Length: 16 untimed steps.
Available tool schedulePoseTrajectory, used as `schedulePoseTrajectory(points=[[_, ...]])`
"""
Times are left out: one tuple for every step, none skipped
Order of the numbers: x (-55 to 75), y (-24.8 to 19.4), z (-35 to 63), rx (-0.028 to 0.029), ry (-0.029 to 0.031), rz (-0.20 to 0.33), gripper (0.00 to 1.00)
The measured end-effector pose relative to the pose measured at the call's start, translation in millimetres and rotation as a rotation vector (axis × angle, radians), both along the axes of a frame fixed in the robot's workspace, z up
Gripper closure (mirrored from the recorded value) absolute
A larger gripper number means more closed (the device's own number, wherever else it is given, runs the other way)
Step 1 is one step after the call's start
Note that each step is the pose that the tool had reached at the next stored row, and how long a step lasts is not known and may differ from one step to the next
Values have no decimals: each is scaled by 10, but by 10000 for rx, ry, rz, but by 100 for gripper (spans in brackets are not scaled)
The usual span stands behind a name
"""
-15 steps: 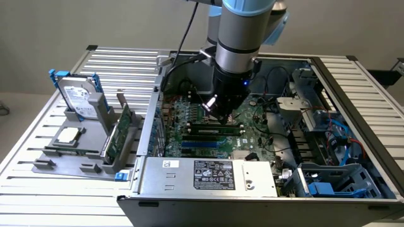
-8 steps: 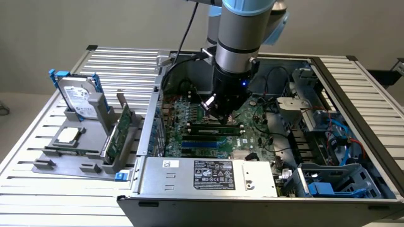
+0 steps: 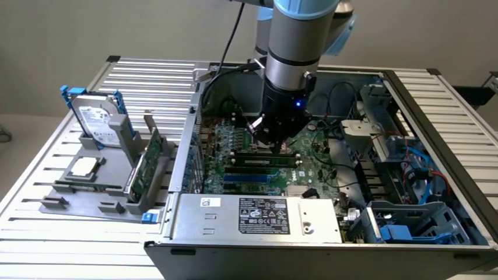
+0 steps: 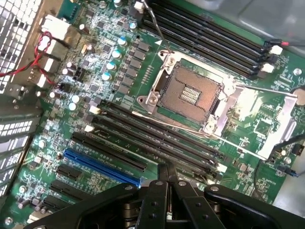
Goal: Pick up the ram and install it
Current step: 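Press down the ram until it locks into place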
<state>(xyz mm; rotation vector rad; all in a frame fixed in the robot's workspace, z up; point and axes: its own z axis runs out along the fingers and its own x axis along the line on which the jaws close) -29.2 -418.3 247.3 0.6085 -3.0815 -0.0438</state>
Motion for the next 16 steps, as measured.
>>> schedulePoseTrajectory(points=[[0, 0, 0, 1, 0, -158, 89], [0, 0, 0, 0, 0, -317, 89], [0, 0, 0, 0, 0, -473, 89], [0, 0, 1, 0, 0, -617, 89], [0, 0, 4, -3, 2, -756, 89], [0, 0, 7, -2, 3, -886, 89], [0, 0, 9, -1, 4, -1008, 89], [0, 0, 13, -2, 8, -1124, 89], [-1, 0, 16, -2, 16, -1233, 89], [-1, 0, 19, -2, 29, -1334, 89], [0, 0, 22, -2, 47, -1425, 89], [0, 0, 25, -3, 71, -1505, 89], [0, -1, 28, -4, 100, -1581, 89], [0, -1, 30, -7, 129, -1655, 89], [0, -1, 33, -9, 160, -1734, 89], [0, -1, 35, -10, 188, -1805, 89]])
